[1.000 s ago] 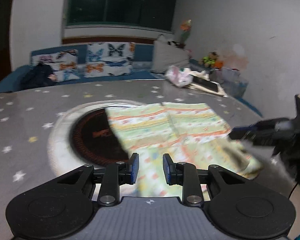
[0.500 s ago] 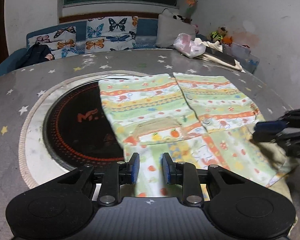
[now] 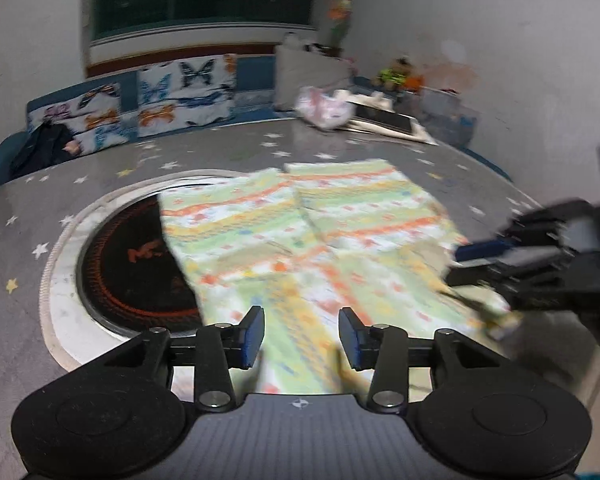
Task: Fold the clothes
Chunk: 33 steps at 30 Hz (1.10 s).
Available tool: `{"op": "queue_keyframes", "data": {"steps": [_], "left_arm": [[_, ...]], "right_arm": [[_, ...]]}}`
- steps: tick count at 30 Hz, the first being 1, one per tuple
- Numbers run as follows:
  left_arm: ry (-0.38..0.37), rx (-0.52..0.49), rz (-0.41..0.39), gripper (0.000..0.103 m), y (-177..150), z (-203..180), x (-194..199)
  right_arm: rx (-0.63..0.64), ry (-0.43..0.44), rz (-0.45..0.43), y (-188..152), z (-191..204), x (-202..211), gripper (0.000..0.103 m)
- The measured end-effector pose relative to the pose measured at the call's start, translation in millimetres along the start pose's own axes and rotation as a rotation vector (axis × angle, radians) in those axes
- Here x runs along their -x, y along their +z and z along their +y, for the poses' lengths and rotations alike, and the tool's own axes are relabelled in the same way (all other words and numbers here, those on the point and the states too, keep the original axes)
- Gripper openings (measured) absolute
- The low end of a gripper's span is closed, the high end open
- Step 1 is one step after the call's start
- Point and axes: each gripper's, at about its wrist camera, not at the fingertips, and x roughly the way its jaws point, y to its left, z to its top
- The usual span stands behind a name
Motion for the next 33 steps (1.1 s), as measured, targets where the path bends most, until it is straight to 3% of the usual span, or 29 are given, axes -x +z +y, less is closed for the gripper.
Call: {"op": "queue_keyframes", "data": {"steps": [3, 7, 14, 17, 18, 19, 24, 26, 33], "left_arm": [[-0.042, -0.020, 0.026, 0.048, -8.2, -16.8, 12.0], [-0.059, -0.013, 0.071, 0.054, -18.0, -32.1, 21.8], [-0.087, 0.020, 0.165, 0.054, -32.3, -45.4, 18.0], [-0.108, 0.030, 0.201, 0.049, -37.0, -49.7, 12.6], [-0.114, 0.033, 0.213, 0.038, -38.6, -51.1, 10.8], [-0.124, 0.034, 0.220, 0.033, -39.1, -52.5, 9.8], [-0.160, 0.034, 0.165, 0.015, -24.9, -52.0, 17.0], [-0.169, 0.049, 0.135, 0.013, -13.8, -47.8, 19.9], [-0.192, 0.105, 0.058, 0.011, 25.1, -29.3, 15.3]], "right_arm": [[0.026, 0.008, 0.023, -7.2, 4.1, 3.8, 0.035], [0.055, 0.003, 0.041, -15.0, 8.2, 9.7, 0.037], [0.098, -0.022, 0.030, -22.8, 11.8, 32.6, 0.045], [0.131, -0.041, 0.029, -27.3, 14.8, 39.3, 0.052], [0.139, -0.044, 0.028, -28.6, 15.7, 41.1, 0.052], [0.149, -0.048, 0.028, -30.3, 16.5, 43.3, 0.053], [0.224, -0.056, 0.027, -42.4, 23.8, 50.0, 0.062], [0.252, -0.045, 0.027, -47.1, 26.2, 50.1, 0.069], [0.299, 0.002, -0.023, -51.6, 36.8, 45.6, 0.069]]}}
